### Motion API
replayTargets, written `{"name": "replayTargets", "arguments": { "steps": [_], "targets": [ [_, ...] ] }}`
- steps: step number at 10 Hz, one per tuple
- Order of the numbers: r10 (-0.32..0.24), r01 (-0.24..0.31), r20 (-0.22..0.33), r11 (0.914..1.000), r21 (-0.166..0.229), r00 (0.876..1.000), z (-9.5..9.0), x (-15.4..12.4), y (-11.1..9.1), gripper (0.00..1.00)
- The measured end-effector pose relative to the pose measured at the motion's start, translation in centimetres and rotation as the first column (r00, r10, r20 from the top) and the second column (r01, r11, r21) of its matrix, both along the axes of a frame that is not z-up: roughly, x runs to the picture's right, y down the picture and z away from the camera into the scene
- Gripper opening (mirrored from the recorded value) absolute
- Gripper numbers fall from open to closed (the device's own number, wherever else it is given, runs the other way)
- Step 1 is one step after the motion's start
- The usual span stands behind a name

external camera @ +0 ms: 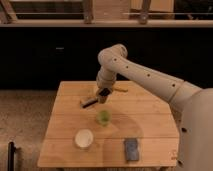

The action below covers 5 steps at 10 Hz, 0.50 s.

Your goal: Stack cups on top of each other

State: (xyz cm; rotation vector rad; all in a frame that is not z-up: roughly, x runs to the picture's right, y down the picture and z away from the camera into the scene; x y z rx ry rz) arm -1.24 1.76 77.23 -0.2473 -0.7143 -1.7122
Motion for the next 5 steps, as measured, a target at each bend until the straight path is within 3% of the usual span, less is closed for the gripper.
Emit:
{"name": "replayTargets", "arguments": {
  "steps": [5],
  "targets": [
    [-0.039,0.037,-0.021,0.9976,-0.059,0.999,-0.1,-0.4,3.4,0.01]
  ]
}}
